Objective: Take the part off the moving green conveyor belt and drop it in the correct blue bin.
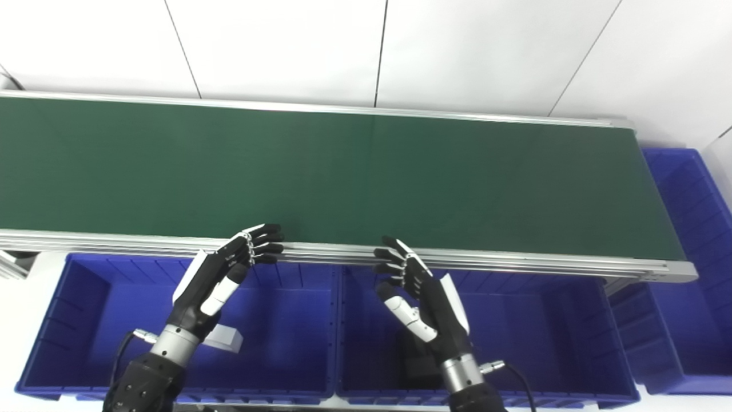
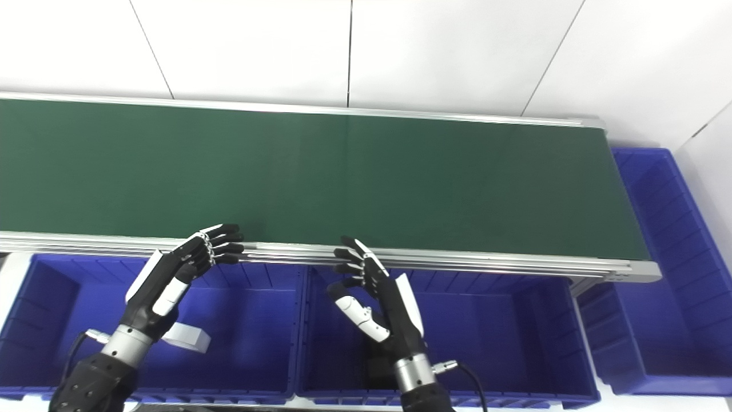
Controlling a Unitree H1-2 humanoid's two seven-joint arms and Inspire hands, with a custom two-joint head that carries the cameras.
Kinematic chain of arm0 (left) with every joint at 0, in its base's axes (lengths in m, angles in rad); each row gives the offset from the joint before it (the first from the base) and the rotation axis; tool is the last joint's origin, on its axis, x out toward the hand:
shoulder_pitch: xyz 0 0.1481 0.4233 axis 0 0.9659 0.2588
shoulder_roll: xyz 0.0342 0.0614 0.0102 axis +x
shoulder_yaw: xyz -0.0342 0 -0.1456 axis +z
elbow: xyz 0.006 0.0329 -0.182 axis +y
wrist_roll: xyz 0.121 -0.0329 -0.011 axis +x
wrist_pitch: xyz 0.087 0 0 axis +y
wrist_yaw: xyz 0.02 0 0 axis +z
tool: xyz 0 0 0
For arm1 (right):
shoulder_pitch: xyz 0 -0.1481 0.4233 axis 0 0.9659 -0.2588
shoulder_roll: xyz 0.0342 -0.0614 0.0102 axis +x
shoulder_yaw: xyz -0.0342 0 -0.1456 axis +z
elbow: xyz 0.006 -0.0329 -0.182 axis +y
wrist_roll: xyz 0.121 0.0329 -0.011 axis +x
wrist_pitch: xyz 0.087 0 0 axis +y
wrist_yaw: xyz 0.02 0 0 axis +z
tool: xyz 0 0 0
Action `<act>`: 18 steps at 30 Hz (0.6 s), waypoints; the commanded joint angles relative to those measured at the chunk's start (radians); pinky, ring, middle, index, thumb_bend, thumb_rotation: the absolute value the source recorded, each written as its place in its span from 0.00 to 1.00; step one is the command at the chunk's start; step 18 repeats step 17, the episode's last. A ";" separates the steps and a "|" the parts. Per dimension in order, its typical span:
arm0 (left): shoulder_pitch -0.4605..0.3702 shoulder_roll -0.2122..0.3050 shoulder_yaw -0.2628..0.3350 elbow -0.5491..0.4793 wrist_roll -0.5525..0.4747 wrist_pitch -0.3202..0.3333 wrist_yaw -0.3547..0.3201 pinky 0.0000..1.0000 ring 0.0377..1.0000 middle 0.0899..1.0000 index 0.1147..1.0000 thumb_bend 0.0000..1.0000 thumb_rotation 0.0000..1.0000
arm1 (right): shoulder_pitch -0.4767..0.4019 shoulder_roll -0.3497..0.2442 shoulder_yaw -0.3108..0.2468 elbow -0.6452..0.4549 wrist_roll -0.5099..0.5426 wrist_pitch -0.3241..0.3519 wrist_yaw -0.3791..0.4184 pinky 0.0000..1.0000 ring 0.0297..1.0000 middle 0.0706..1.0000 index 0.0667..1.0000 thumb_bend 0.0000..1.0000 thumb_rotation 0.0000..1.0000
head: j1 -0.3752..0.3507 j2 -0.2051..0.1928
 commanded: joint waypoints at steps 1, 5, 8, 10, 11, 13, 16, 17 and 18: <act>-0.002 -0.011 -0.003 -0.050 0.018 -0.034 0.018 0.70 0.74 0.77 0.77 0.75 0.85 | 0.004 -0.006 -0.002 -0.050 0.020 -0.032 0.013 0.66 0.75 0.82 0.88 0.62 0.72 | 0.010 0.003; 0.019 -0.037 -0.003 -0.090 0.063 -0.022 0.050 0.68 0.74 0.77 0.77 0.79 0.80 | 0.020 -0.027 -0.010 -0.087 0.044 -0.014 0.024 0.67 0.75 0.82 0.88 0.63 0.73 | 0.066 0.008; 0.028 -0.043 -0.004 -0.100 0.091 -0.027 0.060 0.68 0.75 0.78 0.78 0.82 0.78 | 0.027 -0.037 -0.015 -0.106 0.044 -0.006 0.028 0.67 0.75 0.82 0.88 0.62 0.73 | 0.081 0.009; 0.031 -0.043 -0.009 -0.105 0.105 -0.028 0.062 0.68 0.75 0.78 0.78 0.84 0.77 | 0.029 -0.041 -0.018 -0.116 0.045 0.000 0.031 0.66 0.74 0.82 0.88 0.61 0.73 | 0.091 0.012; 0.032 -0.045 -0.011 -0.108 0.110 -0.025 0.062 0.68 0.75 0.78 0.78 0.85 0.76 | 0.030 -0.043 -0.020 -0.119 0.048 0.002 0.033 0.66 0.74 0.82 0.88 0.61 0.73 | 0.095 0.012; 0.035 -0.048 -0.017 -0.118 0.119 -0.015 0.061 0.69 0.76 0.79 0.78 0.86 0.76 | 0.030 -0.045 -0.022 -0.125 0.047 0.007 0.034 0.66 0.74 0.81 0.88 0.61 0.74 | 0.102 0.014; 0.038 -0.048 -0.025 -0.127 0.127 -0.002 0.061 0.69 0.76 0.79 0.78 0.87 0.75 | 0.030 -0.047 -0.023 -0.133 0.043 0.013 0.035 0.66 0.74 0.81 0.88 0.59 0.73 | 0.106 0.014; 0.039 -0.048 -0.029 -0.131 0.129 0.004 0.060 0.69 0.76 0.79 0.77 0.87 0.75 | 0.030 -0.048 -0.024 -0.134 0.043 0.012 0.035 0.66 0.74 0.81 0.88 0.59 0.73 | 0.106 0.016; 0.039 -0.048 -0.029 -0.131 0.129 0.004 0.060 0.69 0.76 0.79 0.77 0.87 0.75 | 0.030 -0.048 -0.024 -0.134 0.043 0.012 0.035 0.66 0.74 0.81 0.88 0.59 0.73 | 0.106 0.016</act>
